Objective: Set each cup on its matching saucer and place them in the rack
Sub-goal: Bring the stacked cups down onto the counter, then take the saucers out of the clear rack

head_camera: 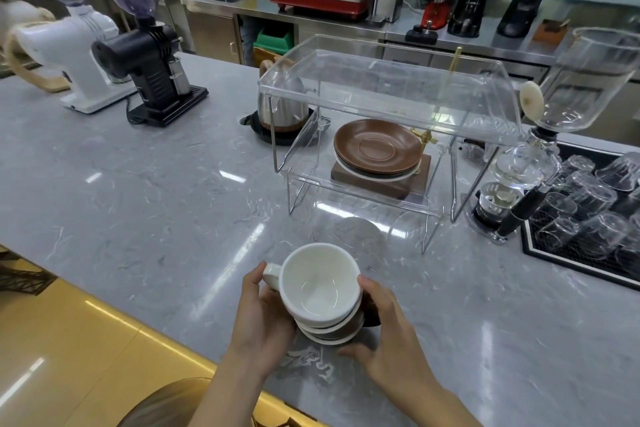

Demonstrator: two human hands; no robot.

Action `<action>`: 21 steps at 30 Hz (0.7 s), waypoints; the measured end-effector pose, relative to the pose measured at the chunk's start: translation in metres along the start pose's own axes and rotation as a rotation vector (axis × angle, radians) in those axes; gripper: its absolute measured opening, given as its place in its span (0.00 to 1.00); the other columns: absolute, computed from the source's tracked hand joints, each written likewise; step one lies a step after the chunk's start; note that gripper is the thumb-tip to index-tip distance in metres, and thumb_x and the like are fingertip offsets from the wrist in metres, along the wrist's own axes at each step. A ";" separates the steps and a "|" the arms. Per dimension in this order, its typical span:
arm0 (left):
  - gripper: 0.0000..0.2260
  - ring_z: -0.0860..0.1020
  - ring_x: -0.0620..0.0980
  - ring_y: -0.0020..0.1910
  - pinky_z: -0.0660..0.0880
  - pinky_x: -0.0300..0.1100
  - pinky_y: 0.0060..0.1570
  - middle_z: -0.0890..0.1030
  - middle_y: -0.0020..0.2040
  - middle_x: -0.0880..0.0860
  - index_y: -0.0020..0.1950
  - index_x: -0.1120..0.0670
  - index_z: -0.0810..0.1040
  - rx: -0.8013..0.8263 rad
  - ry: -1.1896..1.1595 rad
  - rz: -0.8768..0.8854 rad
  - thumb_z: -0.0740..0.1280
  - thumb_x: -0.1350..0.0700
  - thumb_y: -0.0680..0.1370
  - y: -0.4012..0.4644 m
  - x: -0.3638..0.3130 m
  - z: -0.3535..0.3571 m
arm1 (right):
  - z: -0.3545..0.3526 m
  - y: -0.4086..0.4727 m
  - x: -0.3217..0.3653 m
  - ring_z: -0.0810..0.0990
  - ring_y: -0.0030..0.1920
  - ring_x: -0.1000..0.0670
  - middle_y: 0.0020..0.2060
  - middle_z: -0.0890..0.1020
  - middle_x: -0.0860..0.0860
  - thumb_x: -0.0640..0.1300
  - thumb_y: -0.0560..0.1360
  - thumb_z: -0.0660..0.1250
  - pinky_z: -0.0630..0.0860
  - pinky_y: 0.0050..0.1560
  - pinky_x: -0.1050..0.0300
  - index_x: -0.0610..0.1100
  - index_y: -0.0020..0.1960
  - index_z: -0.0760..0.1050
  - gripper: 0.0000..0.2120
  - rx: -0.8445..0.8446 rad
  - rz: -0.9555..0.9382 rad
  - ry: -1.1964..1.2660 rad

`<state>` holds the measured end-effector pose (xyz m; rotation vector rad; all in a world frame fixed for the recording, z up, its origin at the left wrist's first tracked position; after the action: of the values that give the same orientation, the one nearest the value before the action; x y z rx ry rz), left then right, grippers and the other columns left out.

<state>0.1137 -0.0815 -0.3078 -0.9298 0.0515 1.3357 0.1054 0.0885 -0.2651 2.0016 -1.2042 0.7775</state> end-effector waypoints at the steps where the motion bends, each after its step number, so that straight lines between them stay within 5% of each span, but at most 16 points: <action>1: 0.21 0.80 0.60 0.53 0.73 0.53 0.57 0.84 0.51 0.61 0.49 0.58 0.87 0.006 -0.002 0.001 0.62 0.43 0.76 -0.001 -0.001 0.001 | 0.000 0.000 0.001 0.68 0.63 0.71 0.68 0.65 0.62 0.41 0.63 0.80 0.66 0.58 0.78 0.76 0.70 0.50 0.54 0.005 -0.002 -0.001; 6: 0.17 0.76 0.56 0.56 0.68 0.48 0.60 0.81 0.55 0.58 0.56 0.56 0.84 0.031 -0.041 0.022 0.65 0.47 0.77 -0.001 -0.008 -0.005 | -0.004 -0.001 0.008 0.70 0.64 0.65 0.68 0.62 0.70 0.47 0.68 0.77 0.66 0.59 0.76 0.74 0.72 0.49 0.48 0.068 -0.003 0.025; 11: 0.17 0.81 0.50 0.45 0.80 0.43 0.43 0.83 0.51 0.54 0.56 0.56 0.84 0.041 0.050 0.086 0.63 0.47 0.77 -0.004 -0.024 -0.017 | -0.018 -0.010 0.012 0.66 0.67 0.69 0.70 0.57 0.72 0.61 0.63 0.77 0.63 0.62 0.77 0.74 0.72 0.47 0.49 0.109 0.017 0.024; 14: 0.19 0.85 0.50 0.50 0.84 0.45 0.48 0.85 0.56 0.57 0.61 0.59 0.80 0.055 0.080 0.123 0.62 0.48 0.77 -0.009 -0.036 -0.020 | -0.033 -0.013 0.010 0.66 0.71 0.64 0.72 0.63 0.66 0.68 0.61 0.76 0.65 0.67 0.66 0.74 0.72 0.48 0.50 0.061 0.085 0.073; 17: 0.21 0.84 0.51 0.56 0.80 0.46 0.56 0.83 0.62 0.58 0.61 0.59 0.80 0.043 0.077 0.209 0.68 0.49 0.72 -0.015 -0.059 -0.023 | -0.051 -0.012 0.012 0.70 0.69 0.61 0.68 0.70 0.66 0.66 0.63 0.76 0.68 0.66 0.66 0.68 0.74 0.55 0.45 -0.033 0.096 0.163; 21: 0.16 0.82 0.55 0.60 0.77 0.50 0.60 0.84 0.60 0.58 0.61 0.60 0.80 -0.027 0.358 0.411 0.56 0.56 0.83 -0.029 -0.095 -0.015 | -0.075 -0.003 0.021 0.76 0.65 0.57 0.64 0.77 0.61 0.67 0.69 0.69 0.73 0.62 0.65 0.60 0.70 0.68 0.32 -0.164 0.103 0.255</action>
<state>0.1176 -0.1645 -0.2520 -1.2172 0.5247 1.5288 0.1049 0.1376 -0.2053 1.6631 -1.1861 0.9235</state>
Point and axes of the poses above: each hand's wrist, its own y-axis towards the middle knuckle, its own z-axis out of the palm, x = y × z, the point moved 10 cm from there along y, towards the middle knuckle
